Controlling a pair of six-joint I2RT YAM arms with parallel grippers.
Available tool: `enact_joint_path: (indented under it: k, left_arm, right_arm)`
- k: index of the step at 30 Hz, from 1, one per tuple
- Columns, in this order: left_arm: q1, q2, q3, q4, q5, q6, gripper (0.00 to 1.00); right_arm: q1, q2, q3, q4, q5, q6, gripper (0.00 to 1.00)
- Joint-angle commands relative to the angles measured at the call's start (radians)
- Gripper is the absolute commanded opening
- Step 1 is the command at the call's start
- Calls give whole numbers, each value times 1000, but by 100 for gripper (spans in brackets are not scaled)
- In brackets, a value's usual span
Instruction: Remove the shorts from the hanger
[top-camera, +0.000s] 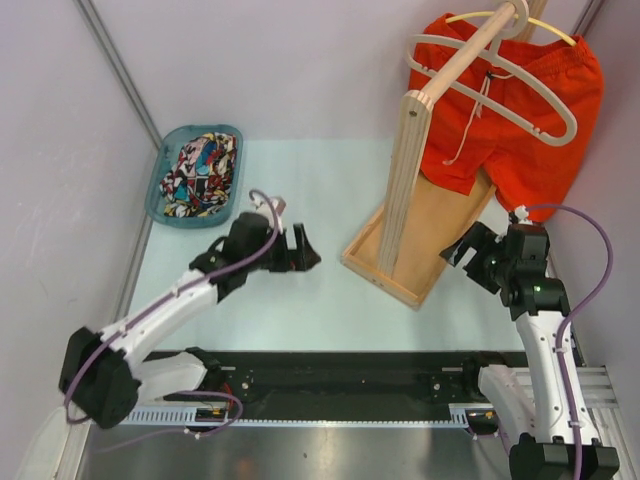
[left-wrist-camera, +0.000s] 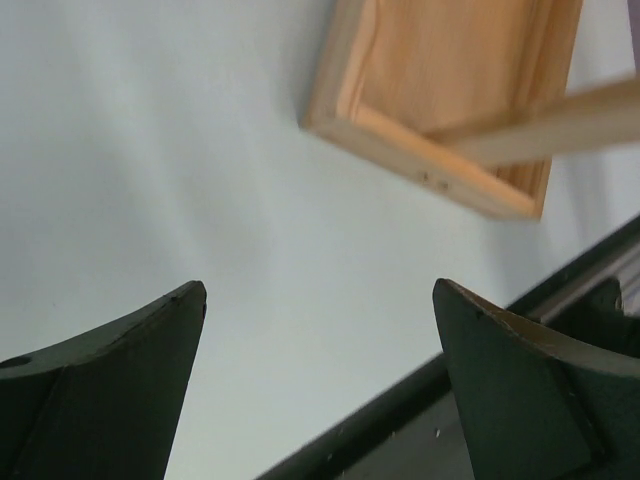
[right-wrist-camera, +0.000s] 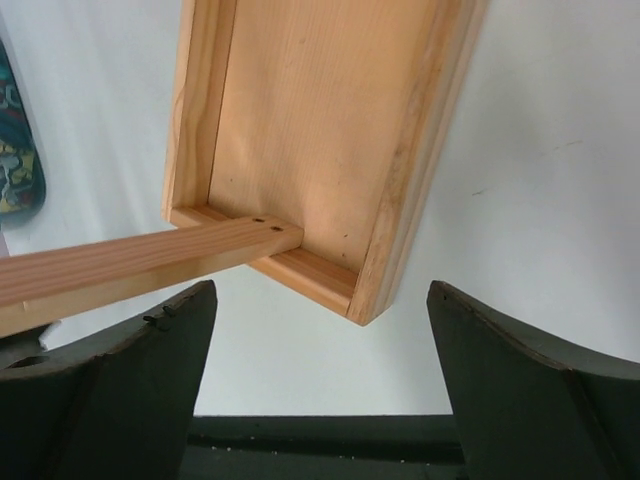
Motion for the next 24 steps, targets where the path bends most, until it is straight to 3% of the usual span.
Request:
enact_joint_path:
  k: [1,7,10,13,19,24]
  left_arm:
    - [-85,-227,-182,77,29,-5,99]
    - [-131,-447,-290,6,86,42,98]
    - [-131,-531,-287,-44,117,85,99]
    - [-132,-571,-284,-14,187,79,100]
    - [-132,-557,-214,-43,262,116,100]
    - [-132,-529,-145,-121,268,187,100]
  right_arm:
    - [-37,-4,54,24,64,14,91]
    - [-147,11,68,138,52,42,90]
    - [-271,17,86,216,16,57,90]
    - [-458,16,134,282,-109,74,89]
    - [-615,128,318,356,-223,108,89]
    - [-687,197,324,729,-363,317,90]
